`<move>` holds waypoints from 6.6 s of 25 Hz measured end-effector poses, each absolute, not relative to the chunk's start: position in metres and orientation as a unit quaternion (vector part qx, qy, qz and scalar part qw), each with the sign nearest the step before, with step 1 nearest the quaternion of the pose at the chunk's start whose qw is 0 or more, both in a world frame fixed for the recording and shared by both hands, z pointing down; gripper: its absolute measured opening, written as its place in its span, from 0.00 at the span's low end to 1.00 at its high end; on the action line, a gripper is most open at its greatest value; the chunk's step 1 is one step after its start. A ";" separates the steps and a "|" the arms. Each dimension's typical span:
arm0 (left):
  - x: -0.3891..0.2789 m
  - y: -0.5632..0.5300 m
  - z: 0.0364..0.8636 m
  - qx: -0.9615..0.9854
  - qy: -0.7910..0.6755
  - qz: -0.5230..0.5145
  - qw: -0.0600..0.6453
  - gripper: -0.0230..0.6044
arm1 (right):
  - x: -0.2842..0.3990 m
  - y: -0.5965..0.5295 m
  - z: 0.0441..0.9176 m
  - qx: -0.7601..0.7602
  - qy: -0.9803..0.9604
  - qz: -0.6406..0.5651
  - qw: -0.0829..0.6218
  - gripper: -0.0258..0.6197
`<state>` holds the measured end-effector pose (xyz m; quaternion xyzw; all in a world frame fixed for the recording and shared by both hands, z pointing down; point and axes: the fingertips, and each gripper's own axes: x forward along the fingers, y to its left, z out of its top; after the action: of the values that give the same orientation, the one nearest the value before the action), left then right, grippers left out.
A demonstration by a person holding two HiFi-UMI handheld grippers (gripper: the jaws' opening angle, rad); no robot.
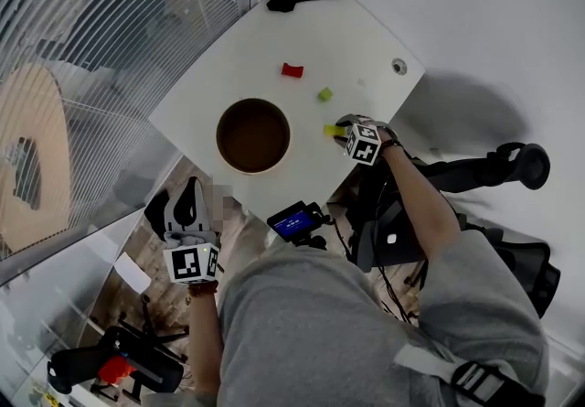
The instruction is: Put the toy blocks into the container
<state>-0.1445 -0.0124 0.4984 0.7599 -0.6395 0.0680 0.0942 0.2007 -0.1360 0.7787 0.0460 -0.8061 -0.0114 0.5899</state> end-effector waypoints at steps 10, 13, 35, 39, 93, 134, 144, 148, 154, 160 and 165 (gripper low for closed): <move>-0.137 -0.011 0.496 0.767 -0.632 0.065 0.088 0.05 | 0.203 -0.135 0.779 0.098 -0.810 0.007 0.578 0.26; -0.138 -0.010 0.496 0.767 -0.632 0.063 0.086 0.05 | 0.205 -0.132 0.776 0.105 -0.810 0.014 0.576 0.26; -0.140 -0.009 0.483 0.783 -0.617 0.035 0.069 0.05 | 0.183 -0.100 0.709 0.237 -0.846 0.032 0.477 0.26; -0.144 -0.008 0.486 0.782 -0.618 0.030 0.070 0.05 | 0.177 -0.096 0.695 0.274 -0.850 0.043 0.448 0.26; -0.168 0.000 0.481 0.762 -0.642 -0.028 0.080 0.05 | -0.004 -0.120 0.495 0.317 -0.920 -0.036 0.228 0.26; -0.160 -0.005 0.495 0.768 -0.633 -0.006 0.095 0.05 | 0.011 -0.113 0.525 0.287 -0.928 0.000 0.239 0.30; -0.152 -0.008 0.500 0.768 -0.632 0.012 0.099 0.05 | 0.052 -0.135 0.535 0.321 -0.915 0.012 0.244 0.29; -0.151 -0.006 0.505 0.767 -0.633 0.023 0.104 0.05 | 0.072 -0.149 0.544 0.342 -0.907 0.024 0.245 0.28; -0.149 -0.004 0.512 0.766 -0.632 0.039 0.110 0.05 | 0.094 -0.161 0.564 0.356 -0.897 0.036 0.260 0.28; -0.152 -0.003 0.516 0.762 -0.635 0.054 0.115 0.05 | 0.114 -0.174 0.587 0.367 -0.886 0.051 0.279 0.28; -0.150 -0.002 0.524 0.761 -0.633 0.066 0.123 0.05 | 0.129 -0.187 0.603 0.370 -0.880 0.057 0.293 0.27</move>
<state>-0.1499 -0.0025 0.5243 0.7614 -0.6332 0.0655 0.1229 0.1289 -0.1875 0.6034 0.3703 -0.8796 0.0566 0.2932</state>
